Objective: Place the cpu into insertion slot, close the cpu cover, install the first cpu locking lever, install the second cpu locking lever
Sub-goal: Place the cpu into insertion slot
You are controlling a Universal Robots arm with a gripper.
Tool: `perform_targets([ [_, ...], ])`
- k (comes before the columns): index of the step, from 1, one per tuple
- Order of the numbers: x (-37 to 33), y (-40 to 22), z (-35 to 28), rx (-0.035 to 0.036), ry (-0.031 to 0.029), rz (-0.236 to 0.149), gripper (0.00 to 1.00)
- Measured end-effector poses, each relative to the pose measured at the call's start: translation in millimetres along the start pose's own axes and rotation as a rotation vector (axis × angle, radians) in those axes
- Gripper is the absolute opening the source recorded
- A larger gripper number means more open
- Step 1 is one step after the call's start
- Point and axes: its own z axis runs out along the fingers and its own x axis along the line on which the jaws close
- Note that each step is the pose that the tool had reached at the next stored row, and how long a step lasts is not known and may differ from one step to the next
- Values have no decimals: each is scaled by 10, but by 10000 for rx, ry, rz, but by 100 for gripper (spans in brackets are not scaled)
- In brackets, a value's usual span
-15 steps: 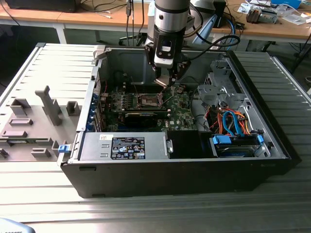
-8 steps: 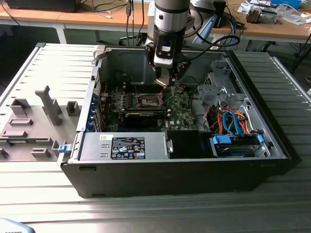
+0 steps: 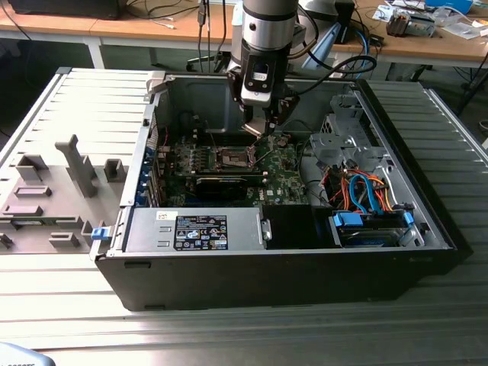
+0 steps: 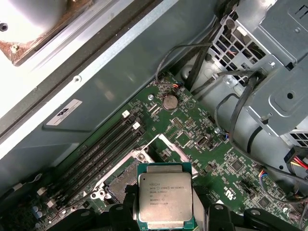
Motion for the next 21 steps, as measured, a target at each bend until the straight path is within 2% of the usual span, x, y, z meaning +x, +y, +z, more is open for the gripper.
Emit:
perform_targets([
  [21, 0, 0, 0, -4, -17, 196, 54],
])
